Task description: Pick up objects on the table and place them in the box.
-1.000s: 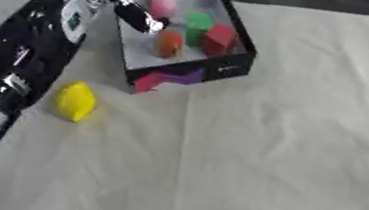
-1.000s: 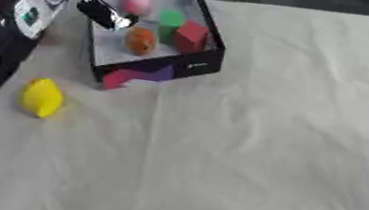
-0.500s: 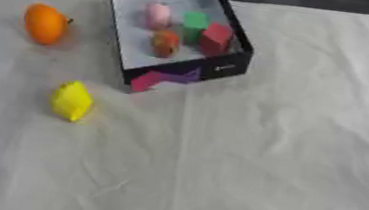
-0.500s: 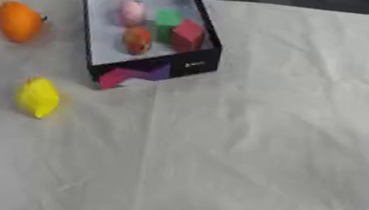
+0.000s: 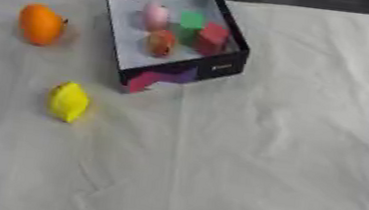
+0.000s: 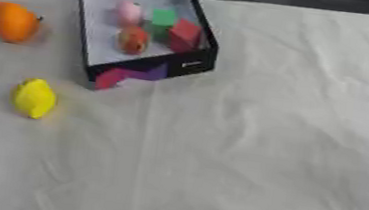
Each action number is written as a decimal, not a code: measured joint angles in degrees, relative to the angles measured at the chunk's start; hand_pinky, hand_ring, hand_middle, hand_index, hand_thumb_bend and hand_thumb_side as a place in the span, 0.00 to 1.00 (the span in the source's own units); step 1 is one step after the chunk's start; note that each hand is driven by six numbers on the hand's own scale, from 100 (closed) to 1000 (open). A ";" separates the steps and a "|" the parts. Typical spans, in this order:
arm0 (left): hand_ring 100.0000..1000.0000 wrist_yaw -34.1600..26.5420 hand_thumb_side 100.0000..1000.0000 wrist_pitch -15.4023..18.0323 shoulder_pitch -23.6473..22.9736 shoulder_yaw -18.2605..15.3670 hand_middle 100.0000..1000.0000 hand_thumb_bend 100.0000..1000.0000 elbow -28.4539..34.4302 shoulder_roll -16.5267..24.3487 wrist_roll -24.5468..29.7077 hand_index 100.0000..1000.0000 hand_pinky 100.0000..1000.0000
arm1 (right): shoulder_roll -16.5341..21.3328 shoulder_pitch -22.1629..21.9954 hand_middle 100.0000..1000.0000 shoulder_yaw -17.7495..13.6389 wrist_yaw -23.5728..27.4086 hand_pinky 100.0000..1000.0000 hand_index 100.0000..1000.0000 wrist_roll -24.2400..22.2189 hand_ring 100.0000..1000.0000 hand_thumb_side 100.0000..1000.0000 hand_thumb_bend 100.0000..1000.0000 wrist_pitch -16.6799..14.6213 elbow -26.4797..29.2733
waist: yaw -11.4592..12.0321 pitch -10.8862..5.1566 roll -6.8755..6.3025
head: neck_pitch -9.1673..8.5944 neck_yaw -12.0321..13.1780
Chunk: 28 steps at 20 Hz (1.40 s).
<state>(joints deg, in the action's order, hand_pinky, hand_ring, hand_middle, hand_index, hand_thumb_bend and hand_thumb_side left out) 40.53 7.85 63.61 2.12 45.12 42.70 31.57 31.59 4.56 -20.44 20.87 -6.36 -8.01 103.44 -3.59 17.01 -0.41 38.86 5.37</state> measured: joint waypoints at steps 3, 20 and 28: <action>0.82 2.88 0.30 -0.90 -0.39 -0.61 0.74 0.49 -1.37 0.02 -1.00 0.82 0.91 | -0.01 0.32 0.61 0.00 -0.19 0.80 0.89 0.10 0.76 0.65 0.00 -0.24 -0.07 | -0.41 0.70 0.00 | -0.41 0.64; 0.77 18.04 0.14 -6.10 -2.37 -1.79 0.66 0.36 -6.91 -0.30 -3.39 0.65 0.80 | -0.52 0.99 0.60 0.00 -0.91 0.80 0.89 0.08 0.75 0.66 0.00 -0.15 -0.35 | -0.70 1.70 0.00 | -1.25 2.15; 0.67 15.13 0.12 -5.84 -1.20 -2.11 0.54 0.00 -6.04 -1.36 -2.67 0.48 0.74 | -0.53 0.90 0.60 0.00 -1.01 0.80 0.89 0.01 0.75 0.66 0.00 0.18 -0.56 | -0.33 1.70 0.00 | -1.21 2.08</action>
<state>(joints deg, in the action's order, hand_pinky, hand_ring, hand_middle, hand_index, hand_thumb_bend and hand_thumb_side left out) 55.66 2.01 62.41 0.02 39.08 41.35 28.90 31.05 5.46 -20.45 19.86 -6.36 -7.83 102.88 -3.93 18.71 -0.41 37.66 7.45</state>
